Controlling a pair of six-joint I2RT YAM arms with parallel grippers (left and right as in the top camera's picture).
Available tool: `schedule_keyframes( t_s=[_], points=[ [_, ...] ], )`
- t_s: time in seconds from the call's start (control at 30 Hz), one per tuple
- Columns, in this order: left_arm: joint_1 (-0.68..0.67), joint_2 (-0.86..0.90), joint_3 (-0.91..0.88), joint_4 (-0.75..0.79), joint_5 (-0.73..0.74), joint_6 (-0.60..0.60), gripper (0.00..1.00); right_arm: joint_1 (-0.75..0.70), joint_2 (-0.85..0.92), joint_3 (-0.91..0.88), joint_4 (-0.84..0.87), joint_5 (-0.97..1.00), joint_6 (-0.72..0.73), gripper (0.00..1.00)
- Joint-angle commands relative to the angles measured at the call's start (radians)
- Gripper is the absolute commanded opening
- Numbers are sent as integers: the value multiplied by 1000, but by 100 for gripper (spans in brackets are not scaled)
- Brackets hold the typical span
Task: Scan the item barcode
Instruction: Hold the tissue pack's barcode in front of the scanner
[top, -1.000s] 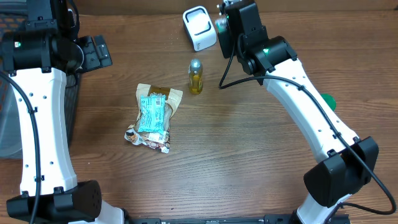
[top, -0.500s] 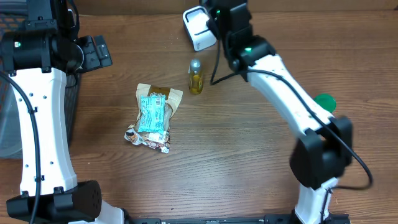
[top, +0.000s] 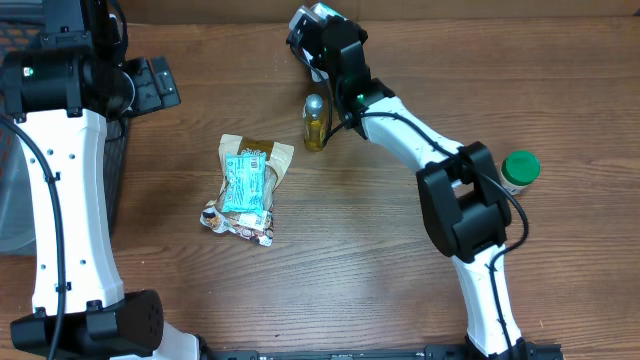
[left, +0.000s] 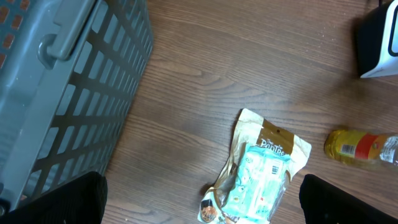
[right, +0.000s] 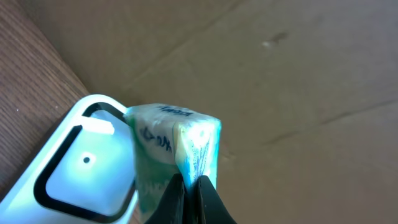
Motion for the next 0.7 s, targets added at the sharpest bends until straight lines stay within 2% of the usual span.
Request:
schedule_keyframes(
  t_s=[0.0, 0.33, 0.5, 0.67],
  points=[
    [-6, 8, 2, 3, -5, 5, 99, -1, 37, 14, 40, -8, -43, 4],
    [-6, 8, 2, 3, -5, 5, 99, -13, 41, 14, 39, -43, -38, 4],
    [-6, 8, 2, 3, -5, 5, 99, -29, 41, 14, 38, -66, 42, 4],
    [-6, 8, 2, 3, -5, 5, 99, -37, 41, 14, 34, -69, 45, 4]
  ],
)
